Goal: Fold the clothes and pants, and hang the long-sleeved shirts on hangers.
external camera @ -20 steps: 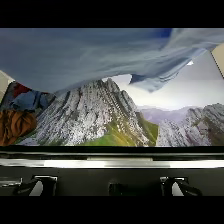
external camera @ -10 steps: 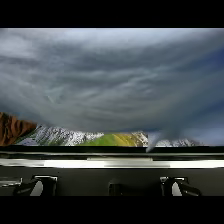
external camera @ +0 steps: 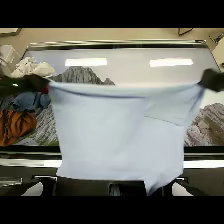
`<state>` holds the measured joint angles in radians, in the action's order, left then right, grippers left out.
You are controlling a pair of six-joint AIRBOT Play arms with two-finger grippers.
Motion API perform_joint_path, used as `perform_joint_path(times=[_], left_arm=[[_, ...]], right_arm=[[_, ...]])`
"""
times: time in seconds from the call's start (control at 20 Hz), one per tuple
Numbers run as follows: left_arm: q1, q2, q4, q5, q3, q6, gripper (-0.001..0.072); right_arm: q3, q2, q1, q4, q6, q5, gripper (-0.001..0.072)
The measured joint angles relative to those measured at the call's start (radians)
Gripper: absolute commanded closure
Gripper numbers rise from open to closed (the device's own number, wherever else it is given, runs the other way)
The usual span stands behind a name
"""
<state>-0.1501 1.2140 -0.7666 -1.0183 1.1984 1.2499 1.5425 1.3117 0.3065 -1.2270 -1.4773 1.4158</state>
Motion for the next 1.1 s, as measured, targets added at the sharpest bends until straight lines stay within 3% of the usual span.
perform_joint_path(times=[0.1,0.25,0.45,0.6,0.9,1.1], left_arm=[[0.015,0.127,0.008,0.043,-0.035,0.032,0.0682],[0.027,0.271,0.055,0.135,-0.006,0.058,0.0682],[0.04,0.376,0.086,0.264,0.105,0.048,0.0682],[0.052,0.428,0.092,0.334,0.16,0.038,0.0682],[0.066,0.521,0.093,0.341,0.191,0.033,0.0681],[0.035,0.519,0.093,0.226,0.224,0.032,0.0681]], right_arm=[[-0.035,0.137,-0.045,0.022,-0.006,-0.047,0.0663],[-0.037,0.28,-0.115,0.04,-0.031,-0.234,0.0663],[-0.034,0.349,-0.15,0.045,-0.136,-0.573,0.0663],[-0.033,0.372,-0.156,0.039,-0.2,-0.733,0.0663],[-0.033,0.434,-0.159,0.029,-0.237,-0.733,0.0662],[-0.033,0.396,-0.159,0.01,-0.224,-0.628,0.0662]])
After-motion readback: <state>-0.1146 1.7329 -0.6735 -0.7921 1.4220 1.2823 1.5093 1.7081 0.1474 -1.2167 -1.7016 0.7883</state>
